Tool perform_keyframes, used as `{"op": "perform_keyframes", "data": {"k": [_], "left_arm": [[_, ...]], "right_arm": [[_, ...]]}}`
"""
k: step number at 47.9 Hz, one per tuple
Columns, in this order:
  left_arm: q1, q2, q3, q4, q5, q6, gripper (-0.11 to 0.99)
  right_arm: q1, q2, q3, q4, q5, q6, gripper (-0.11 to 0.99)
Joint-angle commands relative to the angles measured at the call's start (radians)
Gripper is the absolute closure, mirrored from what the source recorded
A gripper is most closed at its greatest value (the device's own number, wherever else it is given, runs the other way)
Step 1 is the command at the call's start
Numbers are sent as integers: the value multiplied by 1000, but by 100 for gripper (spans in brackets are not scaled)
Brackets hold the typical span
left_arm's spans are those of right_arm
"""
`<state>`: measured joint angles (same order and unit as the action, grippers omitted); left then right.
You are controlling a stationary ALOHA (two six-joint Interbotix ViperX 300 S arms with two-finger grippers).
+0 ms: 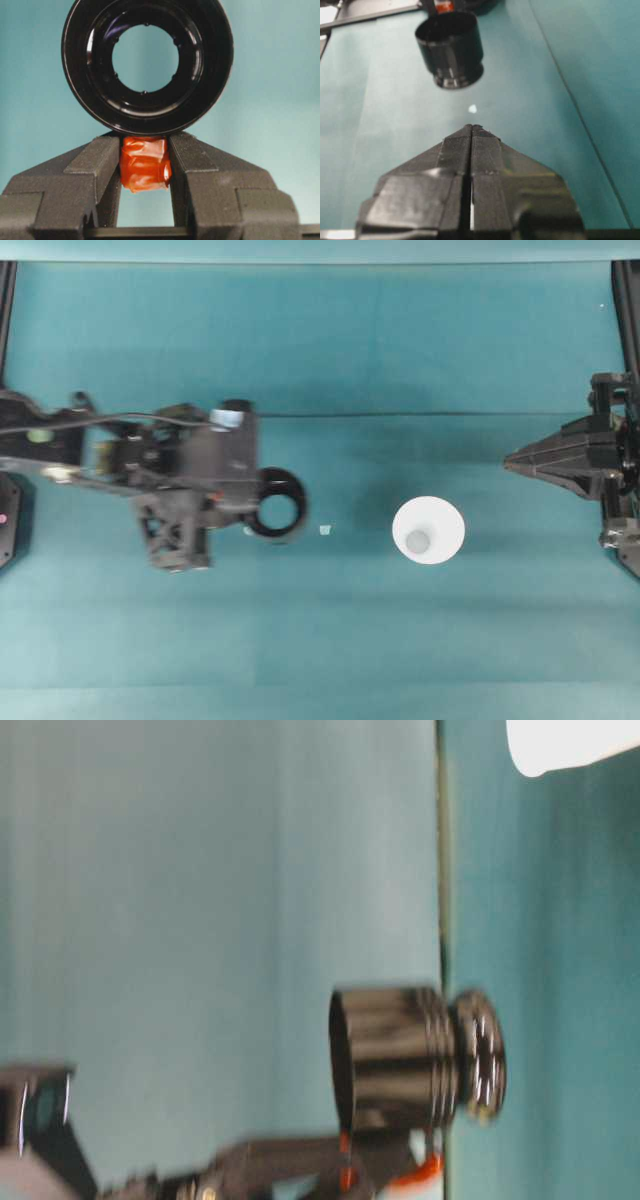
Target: Put the paper cup into the moved red handle cup holder.
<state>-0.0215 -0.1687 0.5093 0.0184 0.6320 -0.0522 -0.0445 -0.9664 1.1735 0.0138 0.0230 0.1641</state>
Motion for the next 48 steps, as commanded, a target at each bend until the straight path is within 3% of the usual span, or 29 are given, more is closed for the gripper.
{"op": "perform_keyframes", "data": {"k": [1,20,48], "left_arm": [[9,44,-61,3,-9,17,58],[49,129,-103,2,-80,32,58],[46,253,-60,2,-173,18,58]], "right_arm": [[-2,5,-15,2,-5,6,98],[-2,5,-15,2,-6,8,98],[-2,5,-12,3,-5,6,98]]}}
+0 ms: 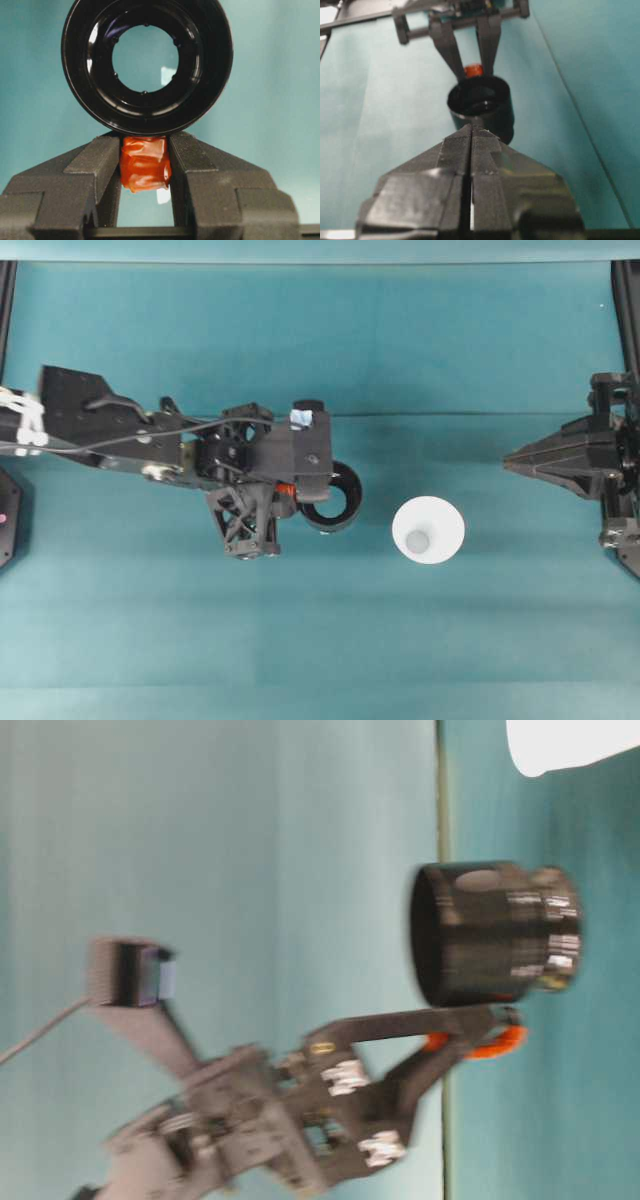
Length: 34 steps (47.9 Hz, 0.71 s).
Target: Put the paper cup into the moved red handle cup holder.
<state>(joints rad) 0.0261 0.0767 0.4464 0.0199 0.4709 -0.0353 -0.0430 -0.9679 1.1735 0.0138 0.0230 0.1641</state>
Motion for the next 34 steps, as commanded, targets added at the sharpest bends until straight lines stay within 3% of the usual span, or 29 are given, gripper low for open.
{"op": "perform_keyframes", "data": {"k": [1,10,34], "left_arm": [[-3,12,5,2,-14,2,58],[-17,28,15,0,-49,3,58],[-23,37,23,0,-64,2,58]], "right_arm": [[-3,6,-14,2,-5,6,98],[-3,6,-12,2,-5,6,98],[-3,8,-11,3,-5,6,98]]}}
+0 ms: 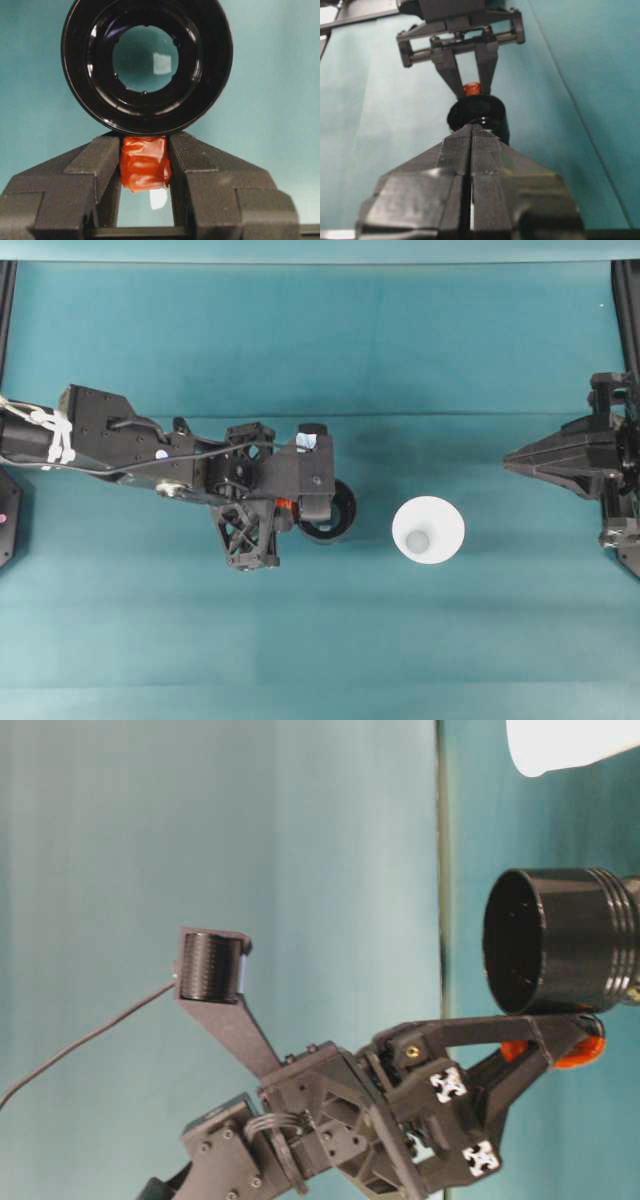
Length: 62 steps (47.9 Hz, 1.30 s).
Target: Put the paper cup into the moved red handle cup holder.
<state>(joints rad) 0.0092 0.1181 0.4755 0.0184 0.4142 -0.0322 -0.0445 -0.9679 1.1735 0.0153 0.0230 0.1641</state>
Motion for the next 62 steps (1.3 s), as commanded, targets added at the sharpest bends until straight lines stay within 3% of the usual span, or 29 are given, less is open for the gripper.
{"op": "perform_keyframes", "data": {"k": [1,10,50,52,58,62], "left_arm": [[-8,-5,-6,3,-8,-2,58],[-8,-5,-5,3,-38,-2,58],[-9,-3,9,3,-31,3,58],[-11,-3,9,3,-31,9,52],[-17,-3,9,2,-31,23,14],[-21,-3,11,3,-31,37,-5]], "right_arm": [[-2,6,-11,2,-5,6,98],[-2,8,-9,2,-6,6,98],[-2,6,-8,2,-6,6,98],[-2,8,-8,2,-6,6,98],[-2,8,-8,2,-6,6,98],[-2,8,-8,2,-5,6,98]]}}
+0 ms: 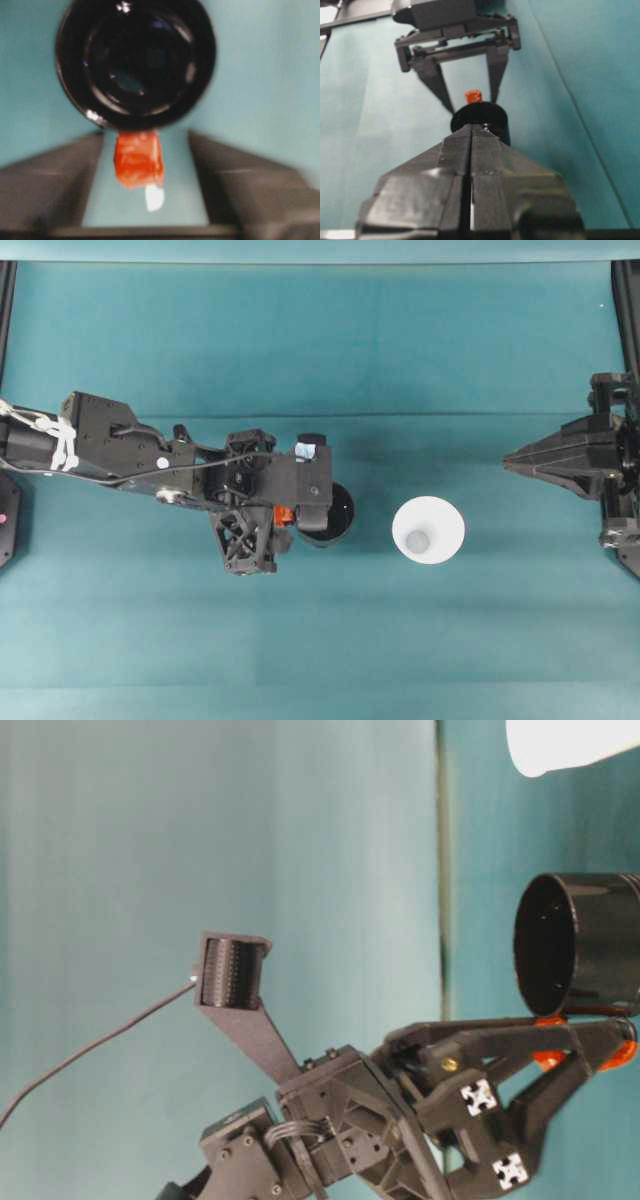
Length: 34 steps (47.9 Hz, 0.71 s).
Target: Put the paper cup into the moved red handle cup holder.
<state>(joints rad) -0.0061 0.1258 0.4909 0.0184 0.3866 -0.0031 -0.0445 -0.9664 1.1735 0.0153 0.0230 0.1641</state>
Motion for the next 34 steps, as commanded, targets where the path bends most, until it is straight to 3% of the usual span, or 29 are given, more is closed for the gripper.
{"op": "perform_keyframes", "data": {"k": [1,20,27,34], "left_arm": [[-8,-11,-5,2,-3,11,-8],[-6,-14,0,2,-3,20,-6],[9,-60,17,2,14,20,-6],[25,-184,63,3,26,28,-6]], "right_arm": [[-2,5,-8,2,-6,6,98],[-3,5,-8,2,-6,6,98],[-3,12,-8,0,9,9,98],[-6,14,-15,2,71,40,98]]}}
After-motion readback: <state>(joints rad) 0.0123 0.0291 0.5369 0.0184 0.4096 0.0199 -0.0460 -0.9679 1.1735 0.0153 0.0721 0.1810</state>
